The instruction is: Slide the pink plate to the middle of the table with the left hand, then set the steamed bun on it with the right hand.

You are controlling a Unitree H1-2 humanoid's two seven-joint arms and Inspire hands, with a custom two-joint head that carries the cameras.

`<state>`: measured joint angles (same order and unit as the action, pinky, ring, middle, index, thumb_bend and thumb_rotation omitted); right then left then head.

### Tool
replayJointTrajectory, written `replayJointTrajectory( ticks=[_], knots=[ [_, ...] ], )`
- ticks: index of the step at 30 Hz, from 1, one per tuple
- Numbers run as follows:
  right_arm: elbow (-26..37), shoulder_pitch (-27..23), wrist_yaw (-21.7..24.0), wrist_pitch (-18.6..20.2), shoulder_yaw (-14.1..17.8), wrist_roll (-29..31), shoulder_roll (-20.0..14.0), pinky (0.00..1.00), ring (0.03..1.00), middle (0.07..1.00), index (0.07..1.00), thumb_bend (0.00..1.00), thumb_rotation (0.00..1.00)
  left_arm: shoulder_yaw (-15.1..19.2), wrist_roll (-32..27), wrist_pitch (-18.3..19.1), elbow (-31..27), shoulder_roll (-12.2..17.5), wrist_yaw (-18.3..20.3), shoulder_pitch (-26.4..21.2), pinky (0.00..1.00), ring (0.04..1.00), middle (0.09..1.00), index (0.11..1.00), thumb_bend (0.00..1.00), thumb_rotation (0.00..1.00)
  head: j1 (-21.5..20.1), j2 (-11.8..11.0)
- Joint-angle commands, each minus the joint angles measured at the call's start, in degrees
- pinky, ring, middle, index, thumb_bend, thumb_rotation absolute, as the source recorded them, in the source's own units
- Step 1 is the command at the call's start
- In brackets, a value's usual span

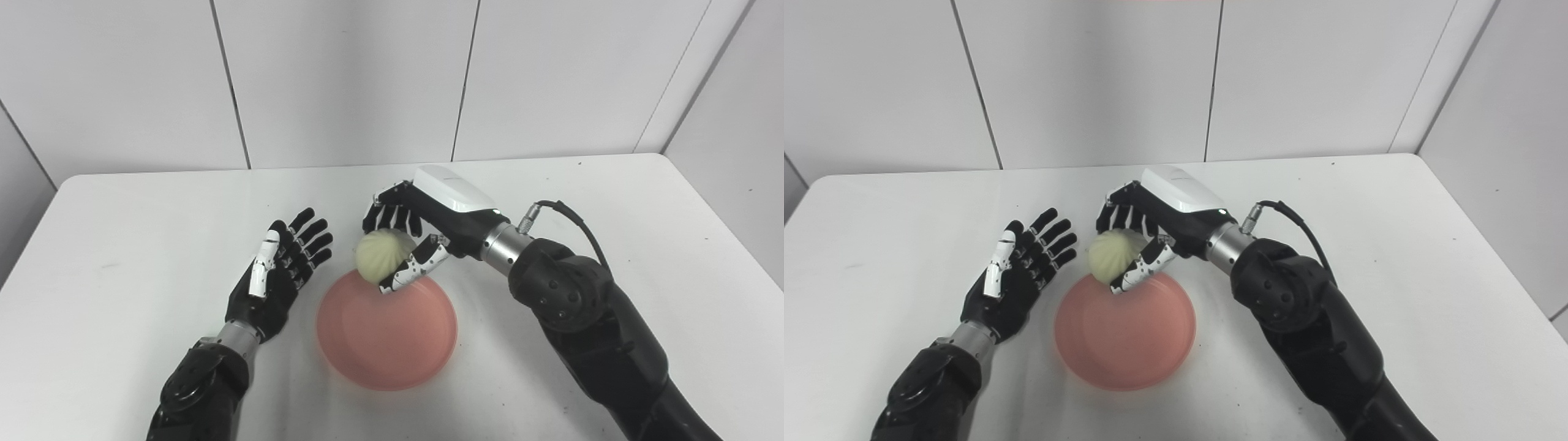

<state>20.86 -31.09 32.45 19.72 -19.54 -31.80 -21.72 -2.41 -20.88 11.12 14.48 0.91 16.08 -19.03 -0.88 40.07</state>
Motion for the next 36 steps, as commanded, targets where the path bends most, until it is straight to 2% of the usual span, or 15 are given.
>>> replayJointTrajectory(
  ticks=[1, 11, 19, 23, 30, 36],
  knots=[
    [0.79, -1.17, 0.04, 0.16, 0.07, 0.54, 0.71, 0.35, 0.412, 0.481, 0.488, 0.5, 0.12, -0.68, 1.56, 6.71, 2.26, -0.35, -1.91, 3.2, 0.92, 0.91, 0.918, 0.907, 0.42, 1.0, 0.04, 0.06],
    [-1.31, 1.21, 0.55, -2.55, -2.23, 0.68, 0.2, 0.34, 0.403, 0.477, 0.488, 0.5, 0.12, -0.99, 1.69, 7.96, 0.73, -0.72, -2.18, 3.3, 0.92, 0.914, 0.917, 0.906, 0.41, 1.0, 0.71, 1.24],
    [-1.5, 2.26, 1.71, -1.23, -3.0, -0.16, -0.66, 0.36, 0.426, 0.492, 0.489, 0.5, 0.12, -1.09, 2.09, 8.05, 0.65, -0.83, -2.47, 3.11, 0.92, 0.904, 0.91, 0.903, 0.42, 1.0, 1.28, 1.66],
    [-4.98, 3.12, 0.15, -3.95, -3.81, -0.65, -0.37, 0.37, 0.427, 0.491, 0.489, 0.5, 0.12, -1.5, 2.52, 7.79, 0.48, -0.71, -2.38, 3.07, 0.92, 0.901, 0.911, 0.904, 0.42, 1.0, 1.66, 1.84],
    [-9.58, 3.39, -1.29, -3.94, -5.66, -3.74, 0.75, 0.35, 0.417, 0.486, 0.49, 0.5, 0.12, -1.38, 2.77, 7.86, 0.51, -1.12, -2.57, 2.99, 0.91, 0.889, 0.902, 0.898, 0.41, 1.0, 2.34, 2.14],
    [-12.59, 3.98, -3.81, -5.57, -6.57, -5.88, 1.87, 0.32, 0.406, 0.491, 0.491, 0.51, 0.12, -1.54, 3.05, 8.14, 0.24, -1.4, -2.92, 2.97, 0.91, 0.902, 0.906, 0.894, 0.41, 1.0, 2.85, 2.22]
  ],
)
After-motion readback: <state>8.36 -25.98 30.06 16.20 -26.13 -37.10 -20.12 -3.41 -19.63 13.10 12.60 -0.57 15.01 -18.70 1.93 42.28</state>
